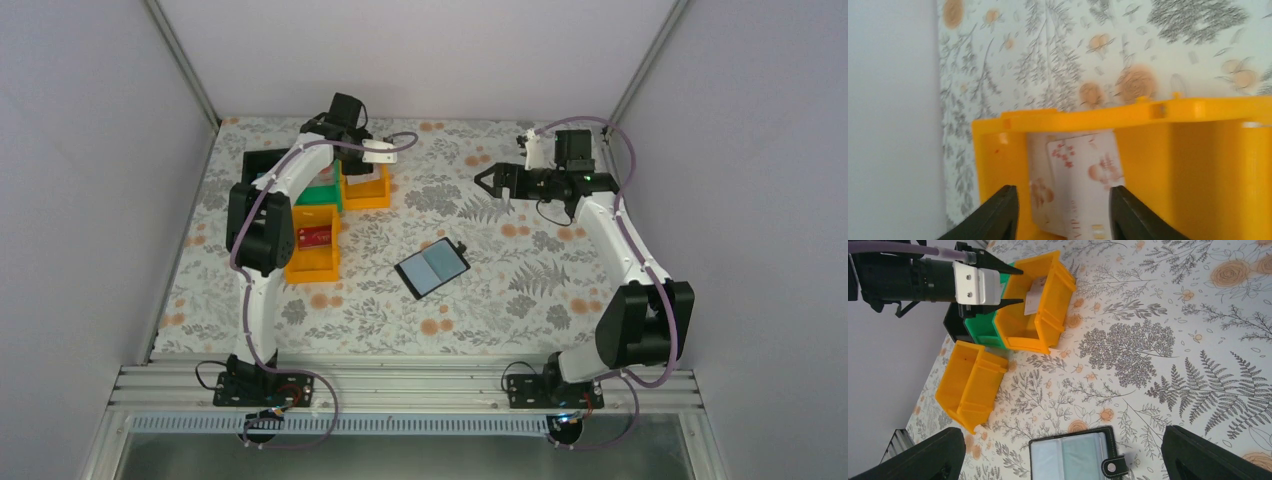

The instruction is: Take the credit cards out of the card holder

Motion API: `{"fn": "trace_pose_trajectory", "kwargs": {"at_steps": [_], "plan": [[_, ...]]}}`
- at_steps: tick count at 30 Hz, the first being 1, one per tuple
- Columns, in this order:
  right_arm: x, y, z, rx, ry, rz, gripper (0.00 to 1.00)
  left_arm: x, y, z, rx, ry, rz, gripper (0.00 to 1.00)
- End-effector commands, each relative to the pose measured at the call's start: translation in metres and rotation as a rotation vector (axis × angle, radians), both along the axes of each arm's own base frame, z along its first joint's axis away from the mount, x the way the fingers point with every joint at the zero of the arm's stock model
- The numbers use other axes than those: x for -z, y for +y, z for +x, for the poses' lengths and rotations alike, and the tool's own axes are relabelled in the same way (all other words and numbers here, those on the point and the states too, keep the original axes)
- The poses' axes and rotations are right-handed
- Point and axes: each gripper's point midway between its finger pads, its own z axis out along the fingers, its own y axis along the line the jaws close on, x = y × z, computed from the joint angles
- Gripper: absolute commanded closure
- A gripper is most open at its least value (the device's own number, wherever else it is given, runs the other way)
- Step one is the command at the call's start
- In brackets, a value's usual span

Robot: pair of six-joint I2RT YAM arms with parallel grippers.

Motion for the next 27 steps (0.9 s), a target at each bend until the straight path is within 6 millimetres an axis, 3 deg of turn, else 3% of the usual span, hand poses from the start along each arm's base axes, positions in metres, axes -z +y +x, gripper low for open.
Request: {"fn": "trace_pose_trajectory", "kwargs": {"at_steps": [1,2,4,6,9,16,19,27], "plan": [[-0.01,-0.002,-0.006,-0.002,-0.032,-0.006,0.01,-0.009,-0.023,-0.05,0.119,0.193,-0.078,0.67],[-0.01,-0.002,-0.006,-0.001,-0.029,-0.004,0.01,0.003,-0.02,-0.057,0.108,0.26,-0.069,0.73],[-0.012,-0.002,-0.008,-0.004,-0.034,-0.002,0.01,0.02,-0.014,-0.065,0.069,0.385,-0.084,0.77],[-0.014,-0.003,-0.009,0.0,-0.039,-0.008,0.01,0.027,-0.007,-0.06,0.016,0.457,-0.108,0.78],[-0.016,-0.003,-0.008,-0.001,-0.045,-0.014,0.01,0.035,-0.001,-0.049,-0.016,0.476,-0.096,0.81],[-0.013,-0.005,-0.004,0.007,-0.041,-0.025,0.01,0.07,0.007,-0.056,-0.024,0.494,-0.015,0.83],[-0.011,-0.005,-0.003,0.004,-0.035,-0.027,0.01,0.08,0.013,-0.037,-0.078,0.431,0.01,0.84],[-0.012,-0.004,0.002,0.002,-0.038,-0.029,0.01,0.075,0.019,0.013,-0.146,0.224,0.058,0.83]]}}
